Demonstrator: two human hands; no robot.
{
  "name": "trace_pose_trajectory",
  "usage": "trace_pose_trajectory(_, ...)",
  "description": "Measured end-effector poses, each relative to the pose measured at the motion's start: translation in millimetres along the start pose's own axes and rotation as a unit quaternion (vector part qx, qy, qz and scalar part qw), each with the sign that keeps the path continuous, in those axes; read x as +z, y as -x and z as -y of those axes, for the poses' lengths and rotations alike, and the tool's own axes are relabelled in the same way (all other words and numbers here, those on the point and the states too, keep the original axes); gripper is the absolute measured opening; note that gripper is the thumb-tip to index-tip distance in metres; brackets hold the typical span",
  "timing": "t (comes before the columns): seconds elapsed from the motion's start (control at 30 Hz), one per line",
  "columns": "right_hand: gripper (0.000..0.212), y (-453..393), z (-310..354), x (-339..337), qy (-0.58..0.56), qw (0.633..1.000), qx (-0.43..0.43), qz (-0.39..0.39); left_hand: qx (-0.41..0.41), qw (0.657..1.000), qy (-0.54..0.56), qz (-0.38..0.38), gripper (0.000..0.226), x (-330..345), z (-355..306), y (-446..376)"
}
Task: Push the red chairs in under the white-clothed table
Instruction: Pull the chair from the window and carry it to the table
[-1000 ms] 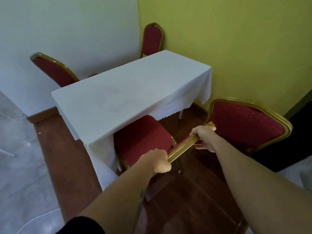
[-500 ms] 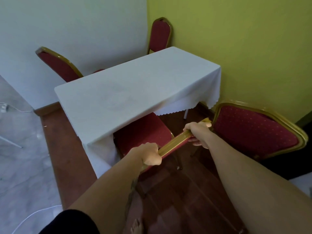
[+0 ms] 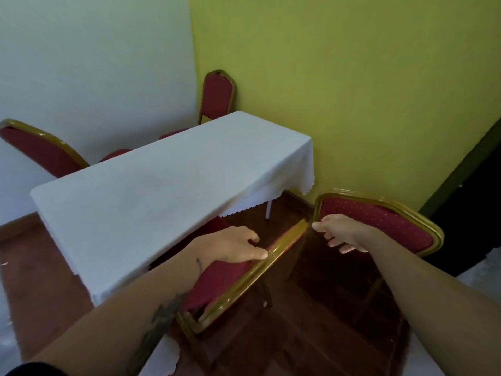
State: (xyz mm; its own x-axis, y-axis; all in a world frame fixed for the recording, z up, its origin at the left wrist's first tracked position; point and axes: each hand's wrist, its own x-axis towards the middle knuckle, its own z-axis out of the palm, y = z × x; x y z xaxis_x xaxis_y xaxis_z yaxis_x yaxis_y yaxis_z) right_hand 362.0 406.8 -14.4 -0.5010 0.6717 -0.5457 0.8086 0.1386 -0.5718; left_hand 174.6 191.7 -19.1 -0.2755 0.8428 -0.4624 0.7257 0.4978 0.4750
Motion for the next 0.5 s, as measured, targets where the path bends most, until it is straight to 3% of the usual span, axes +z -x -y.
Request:
trace_pose_trajectory(0.23, 0.066, 11.1, -48.7, -60.4, 0.005, 0.988, 0.006, -0.155, 0.141, 0.990, -0.014, -0.017, 0.053, -36.9, -78.6, -67.1)
trace_pose_trajectory(0.5, 0.075, -8.9, -102.8, -130.4, 0.052, 0.978, 0.050, -0.198, 0.196, 0.978, -0.063, -0.027, 0.047, -33.5, -161.3, -152.5)
